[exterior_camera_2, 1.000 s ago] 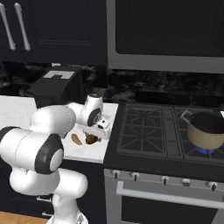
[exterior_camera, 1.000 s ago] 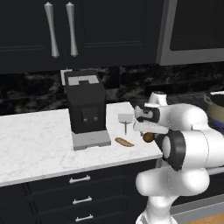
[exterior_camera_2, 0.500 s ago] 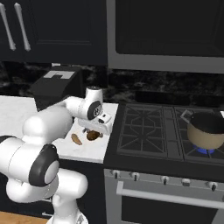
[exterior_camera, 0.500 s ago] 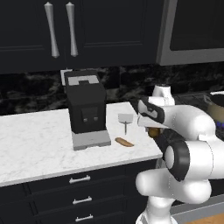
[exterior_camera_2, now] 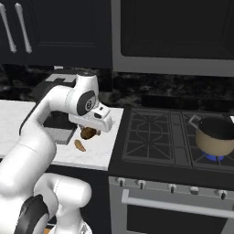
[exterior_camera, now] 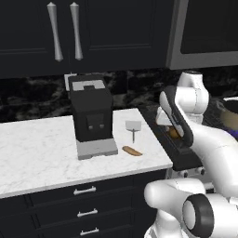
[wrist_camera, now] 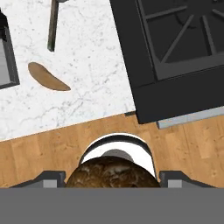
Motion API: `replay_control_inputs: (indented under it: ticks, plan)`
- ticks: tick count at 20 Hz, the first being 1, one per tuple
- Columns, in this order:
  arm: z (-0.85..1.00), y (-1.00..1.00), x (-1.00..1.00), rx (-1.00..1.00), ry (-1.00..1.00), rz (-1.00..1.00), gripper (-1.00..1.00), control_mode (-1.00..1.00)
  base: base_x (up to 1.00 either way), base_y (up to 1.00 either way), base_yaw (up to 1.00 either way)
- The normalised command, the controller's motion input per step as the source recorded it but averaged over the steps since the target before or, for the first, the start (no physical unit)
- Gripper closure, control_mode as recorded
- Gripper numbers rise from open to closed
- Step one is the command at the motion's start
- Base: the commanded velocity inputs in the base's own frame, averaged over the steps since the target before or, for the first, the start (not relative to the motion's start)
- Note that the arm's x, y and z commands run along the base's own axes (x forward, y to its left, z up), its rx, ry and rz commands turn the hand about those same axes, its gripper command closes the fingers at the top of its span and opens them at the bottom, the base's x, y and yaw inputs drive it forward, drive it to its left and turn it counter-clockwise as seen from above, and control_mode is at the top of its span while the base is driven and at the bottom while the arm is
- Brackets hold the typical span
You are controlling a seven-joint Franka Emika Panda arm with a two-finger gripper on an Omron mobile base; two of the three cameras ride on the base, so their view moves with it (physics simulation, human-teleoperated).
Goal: Put the mushroom and sweet potato in the pot. Retrieve the spatula and lightly stir the vegetables in the pot.
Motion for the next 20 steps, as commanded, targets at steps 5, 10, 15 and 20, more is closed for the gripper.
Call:
replay_control_inputs:
  ticks: [5,10,15,20]
  plan:
    - [1.00,0.01,-0.78,0.00,-0.17,0.01,1.00,-1.00,0.00,0.00,0.00]
    - [0.16,0.00,-0.03,-0.02,0.00,0.04,1.00,-1.00,0.00,0.00,0.00]
    - [0.00,0.00,0.00,0.00,0.00,0.00,1.00,-1.00,0.00,0.00,0.00]
    - [0.00,0.00,0.00,0.00,0.00,0.00,1.00,-1.00,0.00,0.00,0.00]
